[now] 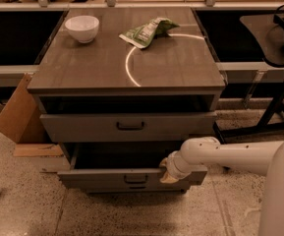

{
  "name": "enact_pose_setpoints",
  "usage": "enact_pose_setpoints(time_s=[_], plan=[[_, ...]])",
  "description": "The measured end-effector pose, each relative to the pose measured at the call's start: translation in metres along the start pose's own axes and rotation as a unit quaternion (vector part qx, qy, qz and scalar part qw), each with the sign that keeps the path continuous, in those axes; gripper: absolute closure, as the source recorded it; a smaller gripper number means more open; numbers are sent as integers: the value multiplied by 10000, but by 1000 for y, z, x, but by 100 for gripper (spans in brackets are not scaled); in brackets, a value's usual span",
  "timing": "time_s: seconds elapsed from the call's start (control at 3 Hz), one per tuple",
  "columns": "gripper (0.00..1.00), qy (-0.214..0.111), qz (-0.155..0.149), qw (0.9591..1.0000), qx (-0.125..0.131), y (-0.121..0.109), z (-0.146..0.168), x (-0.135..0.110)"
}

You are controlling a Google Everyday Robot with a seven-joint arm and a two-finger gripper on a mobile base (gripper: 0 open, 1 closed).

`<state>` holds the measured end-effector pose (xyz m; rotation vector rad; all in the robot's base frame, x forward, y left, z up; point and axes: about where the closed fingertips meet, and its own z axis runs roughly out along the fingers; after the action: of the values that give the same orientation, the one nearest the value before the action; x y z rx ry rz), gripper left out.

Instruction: Open middle drawer

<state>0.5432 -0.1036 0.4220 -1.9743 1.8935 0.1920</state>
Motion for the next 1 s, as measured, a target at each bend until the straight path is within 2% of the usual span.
enact_pose_setpoints(time_s=[0.33,1.0], plan=[[4,0,0,10000,-1,0,-1,0],[0,-2,-1,10000,-8,0,0,0]])
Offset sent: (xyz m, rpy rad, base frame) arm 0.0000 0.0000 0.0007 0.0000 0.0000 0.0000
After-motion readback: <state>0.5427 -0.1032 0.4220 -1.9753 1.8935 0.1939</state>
